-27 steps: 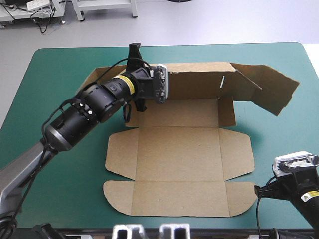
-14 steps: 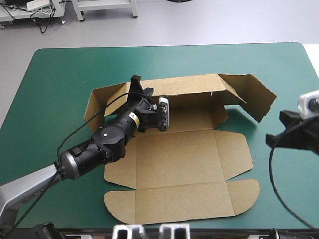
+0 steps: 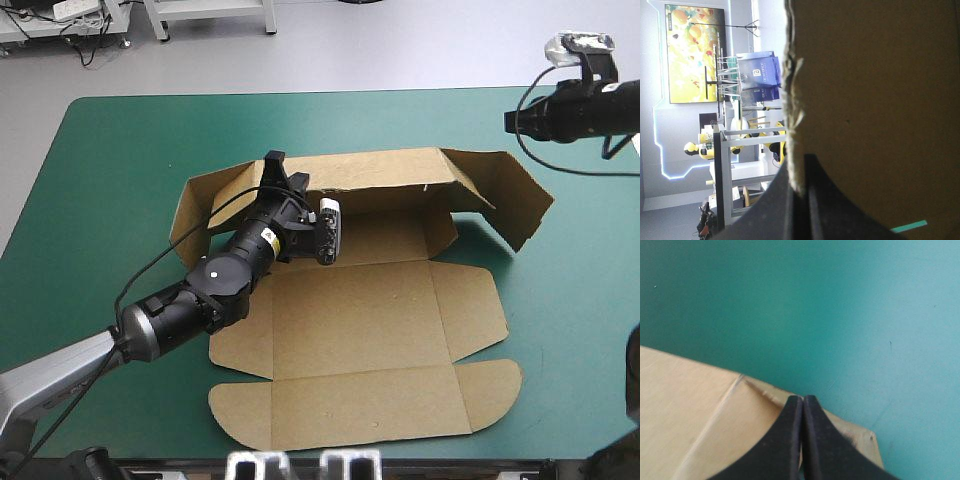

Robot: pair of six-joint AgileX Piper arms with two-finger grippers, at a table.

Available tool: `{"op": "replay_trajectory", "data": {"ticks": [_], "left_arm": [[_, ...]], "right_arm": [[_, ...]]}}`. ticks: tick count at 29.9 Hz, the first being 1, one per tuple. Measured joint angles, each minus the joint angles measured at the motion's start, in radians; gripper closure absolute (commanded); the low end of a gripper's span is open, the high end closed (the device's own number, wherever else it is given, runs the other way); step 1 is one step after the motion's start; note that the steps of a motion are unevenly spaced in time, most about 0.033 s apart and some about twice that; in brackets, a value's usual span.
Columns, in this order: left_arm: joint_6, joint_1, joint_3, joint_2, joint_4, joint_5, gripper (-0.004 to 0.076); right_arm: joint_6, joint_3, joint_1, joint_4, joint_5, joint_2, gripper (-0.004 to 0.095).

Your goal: Fold the box

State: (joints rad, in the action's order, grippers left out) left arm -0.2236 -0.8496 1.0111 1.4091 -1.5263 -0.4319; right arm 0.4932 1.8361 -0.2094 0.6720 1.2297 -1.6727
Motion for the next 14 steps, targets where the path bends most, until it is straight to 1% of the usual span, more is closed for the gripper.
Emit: {"op": "replay_trajectory", "data": {"ticks": [4, 7, 11, 14], "left_arm": [[-0.009, 0.0, -0.001, 0.0, -0.005, 0.0, 0.0734], [-0.018, 0.0, -0.001, 0.0, -0.017, -0.003, 0.0734], [-0.024, 0.0, -0.001, 0.0, -0.02, -0.019, 0.0734], [-0.043, -0.002, -0.001, 0.0, -0.024, -0.05, 0.0734]], "right_arm": [[-0.022, 0.16, 0.004, 0.014, 0.005, -0.206, 0.0929], [-0.031, 0.223, 0.016, 0.014, 0.004, -0.311, 0.0929], [-0.033, 0.235, 0.04, -0.006, 0.006, -0.388, 0.0931], [-0.033, 0.219, 0.052, -0.036, 0.006, -0.396, 0.0931]]}}
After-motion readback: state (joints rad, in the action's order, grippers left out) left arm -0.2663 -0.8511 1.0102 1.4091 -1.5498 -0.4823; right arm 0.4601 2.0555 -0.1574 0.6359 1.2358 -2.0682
